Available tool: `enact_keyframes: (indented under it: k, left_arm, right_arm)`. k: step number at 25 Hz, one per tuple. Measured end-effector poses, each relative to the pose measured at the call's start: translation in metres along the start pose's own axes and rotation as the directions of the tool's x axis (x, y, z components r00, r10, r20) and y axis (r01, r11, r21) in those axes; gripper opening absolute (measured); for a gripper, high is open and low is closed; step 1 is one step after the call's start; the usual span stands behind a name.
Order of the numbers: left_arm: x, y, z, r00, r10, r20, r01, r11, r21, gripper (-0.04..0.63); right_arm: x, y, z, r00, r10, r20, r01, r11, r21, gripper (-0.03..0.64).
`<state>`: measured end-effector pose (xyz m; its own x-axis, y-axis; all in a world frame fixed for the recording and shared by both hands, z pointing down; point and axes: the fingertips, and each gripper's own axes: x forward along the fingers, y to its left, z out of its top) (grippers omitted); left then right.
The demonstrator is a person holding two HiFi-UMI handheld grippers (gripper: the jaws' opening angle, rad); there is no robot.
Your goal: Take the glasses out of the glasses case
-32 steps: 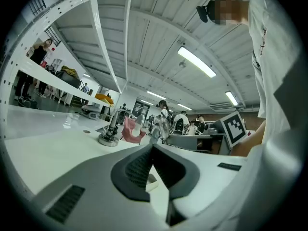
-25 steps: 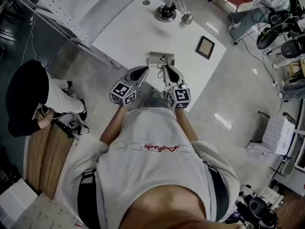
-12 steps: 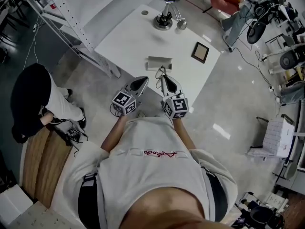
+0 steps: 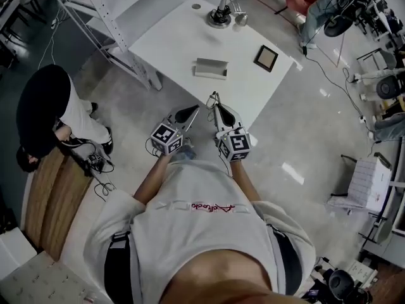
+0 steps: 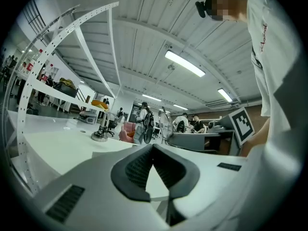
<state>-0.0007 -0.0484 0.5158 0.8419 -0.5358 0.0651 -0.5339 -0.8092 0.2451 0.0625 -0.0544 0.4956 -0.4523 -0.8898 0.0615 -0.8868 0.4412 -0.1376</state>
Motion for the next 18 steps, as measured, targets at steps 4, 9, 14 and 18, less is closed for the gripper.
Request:
enact_keyframes:
  k: [4,9,14,18]
  left_arm:
    - [-0.018,-0.030,-0.014,1.000,0.006,-0.007,-0.006,1.000,0.009,-0.008]
    - [-0.043,-0.067,-0.024,1.000,0.001,-0.029,0.000,0.999,0.041,-0.008]
    - [-0.058,-0.092,-0.029,1.000,-0.002,-0.010,0.002,0.999,0.039,-0.008]
    - [-0.066,-0.106,-0.030,1.000,0.000,-0.012,0.001,0.998,0.063,-0.008]
  right_arm:
    - [-0.027,0.017,-0.004,0.999,0.033,0.007,-0.033,0.999,-0.005,0.031]
    - [-0.064,0.036,-0.006,0.999,0.029,0.028,-0.030,1.000,0.009,0.032]
    - [-0.092,0.050,-0.013,0.999,0.022,0.032,-0.023,1.000,0.012,0.032]
    - [-0.108,0.060,-0.015,0.999,0.018,0.043,-0.018,1.000,0.010,0.031]
